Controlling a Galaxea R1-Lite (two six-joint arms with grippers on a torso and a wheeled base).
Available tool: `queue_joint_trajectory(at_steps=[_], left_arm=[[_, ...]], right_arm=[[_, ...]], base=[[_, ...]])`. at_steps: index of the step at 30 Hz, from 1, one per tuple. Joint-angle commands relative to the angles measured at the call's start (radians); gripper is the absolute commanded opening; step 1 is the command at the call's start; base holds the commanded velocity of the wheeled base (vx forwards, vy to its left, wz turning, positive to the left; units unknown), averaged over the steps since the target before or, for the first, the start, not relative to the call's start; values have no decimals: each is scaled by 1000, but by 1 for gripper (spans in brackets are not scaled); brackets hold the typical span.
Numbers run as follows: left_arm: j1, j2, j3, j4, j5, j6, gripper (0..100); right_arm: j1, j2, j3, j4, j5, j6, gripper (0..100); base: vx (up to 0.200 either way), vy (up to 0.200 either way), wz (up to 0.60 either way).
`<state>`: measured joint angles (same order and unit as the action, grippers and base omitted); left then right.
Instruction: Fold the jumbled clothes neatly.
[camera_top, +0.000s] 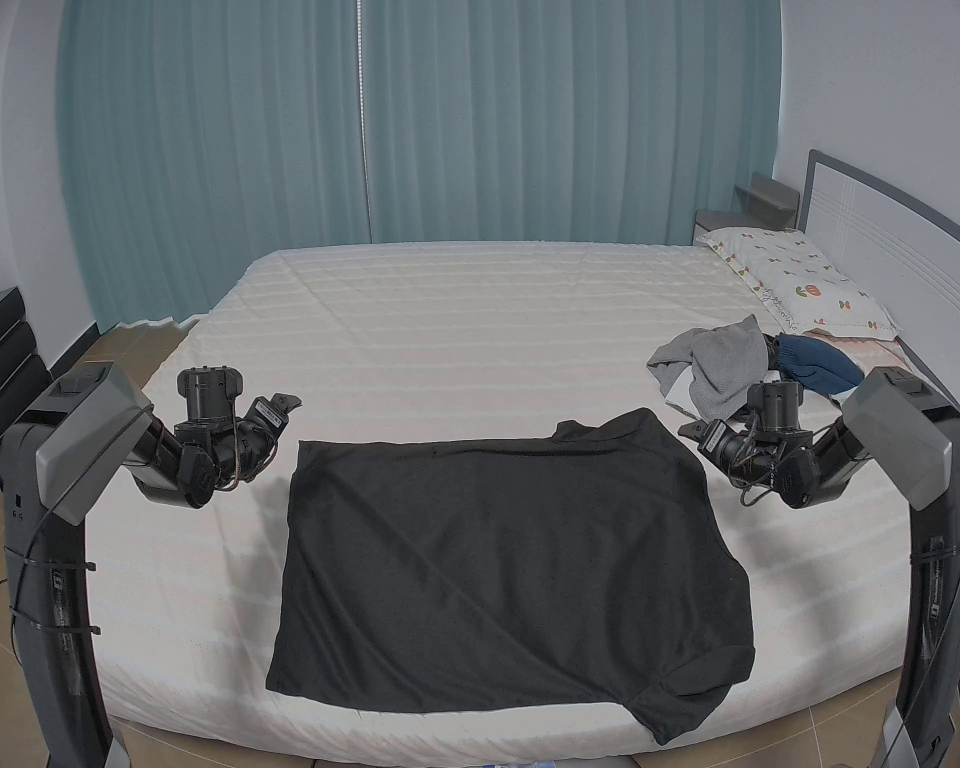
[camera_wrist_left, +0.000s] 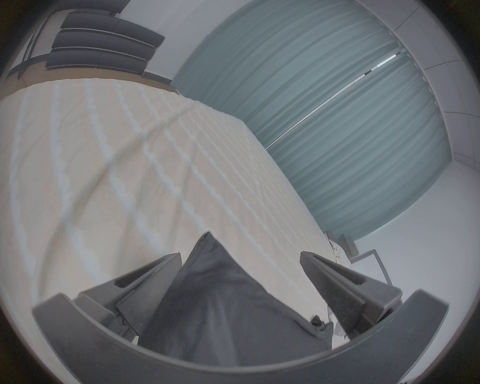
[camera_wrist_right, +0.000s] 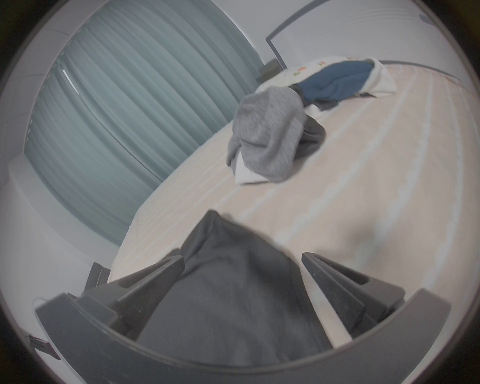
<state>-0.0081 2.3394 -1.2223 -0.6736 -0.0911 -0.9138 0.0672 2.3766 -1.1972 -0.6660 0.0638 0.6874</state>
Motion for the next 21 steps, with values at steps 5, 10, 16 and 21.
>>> queue_joint_trajectory(at_steps=[5,10,16,21], left_arm=[[-76,-420,619,-26,-151,-3,100],[-107,-462,774,-132,-164,-3,100],[-119,-448,860,-227,-164,-5,100],[-119,-420,871,-234,-167,-11,100]], right_arm=[[55,-418,699,-118,169,76,100],[55,-436,754,-156,194,80,100],[69,-441,795,-161,228,90,100],[72,-442,801,-161,229,89,100]], base=[[-80,0,0],[-200,0,0],[-167,0,0],[0,0,0]])
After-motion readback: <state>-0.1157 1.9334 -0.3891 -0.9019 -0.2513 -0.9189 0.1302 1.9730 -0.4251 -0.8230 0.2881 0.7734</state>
